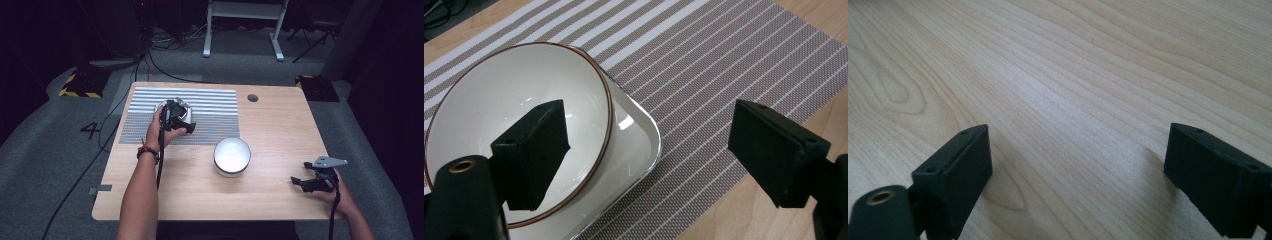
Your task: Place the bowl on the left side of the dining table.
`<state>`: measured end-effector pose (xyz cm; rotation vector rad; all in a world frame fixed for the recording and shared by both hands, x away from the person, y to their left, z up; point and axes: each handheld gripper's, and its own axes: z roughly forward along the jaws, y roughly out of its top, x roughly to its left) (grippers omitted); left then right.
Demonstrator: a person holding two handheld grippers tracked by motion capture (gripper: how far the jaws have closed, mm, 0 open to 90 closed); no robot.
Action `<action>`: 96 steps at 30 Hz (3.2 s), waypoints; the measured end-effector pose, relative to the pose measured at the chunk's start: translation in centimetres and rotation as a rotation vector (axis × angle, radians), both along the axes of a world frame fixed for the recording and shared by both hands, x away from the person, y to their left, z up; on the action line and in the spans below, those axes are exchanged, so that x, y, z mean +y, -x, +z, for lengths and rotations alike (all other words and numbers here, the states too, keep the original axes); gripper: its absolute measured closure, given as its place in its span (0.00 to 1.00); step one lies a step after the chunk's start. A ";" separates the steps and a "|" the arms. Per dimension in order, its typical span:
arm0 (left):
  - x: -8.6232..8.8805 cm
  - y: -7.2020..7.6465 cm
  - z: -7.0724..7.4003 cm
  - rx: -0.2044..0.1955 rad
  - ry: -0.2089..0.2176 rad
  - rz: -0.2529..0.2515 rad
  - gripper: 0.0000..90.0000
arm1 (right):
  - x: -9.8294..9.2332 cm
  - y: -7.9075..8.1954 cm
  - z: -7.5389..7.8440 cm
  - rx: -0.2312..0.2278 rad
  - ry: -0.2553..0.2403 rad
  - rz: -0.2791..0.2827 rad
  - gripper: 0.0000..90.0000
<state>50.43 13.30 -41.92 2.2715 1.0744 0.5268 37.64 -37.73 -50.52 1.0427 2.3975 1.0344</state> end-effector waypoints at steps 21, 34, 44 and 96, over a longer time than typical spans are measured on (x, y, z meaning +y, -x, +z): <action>-1.6 2.9 0.4 -0.040 -0.042 -0.084 0.18 | 0.0 0.0 0.0 0.000 0.000 0.000 0.13; -2.0 4.4 1.0 -0.035 -0.055 -0.150 0.18 | 0.0 0.0 0.0 0.000 0.000 0.000 0.13; -2.4 5.8 0.5 -0.057 -0.081 -0.161 0.18 | 0.0 0.0 0.0 0.000 0.000 0.000 0.13; -0.8 11.2 -1.3 -0.071 -0.196 -0.204 0.18 | 0.0 0.0 0.0 0.000 0.000 0.000 0.13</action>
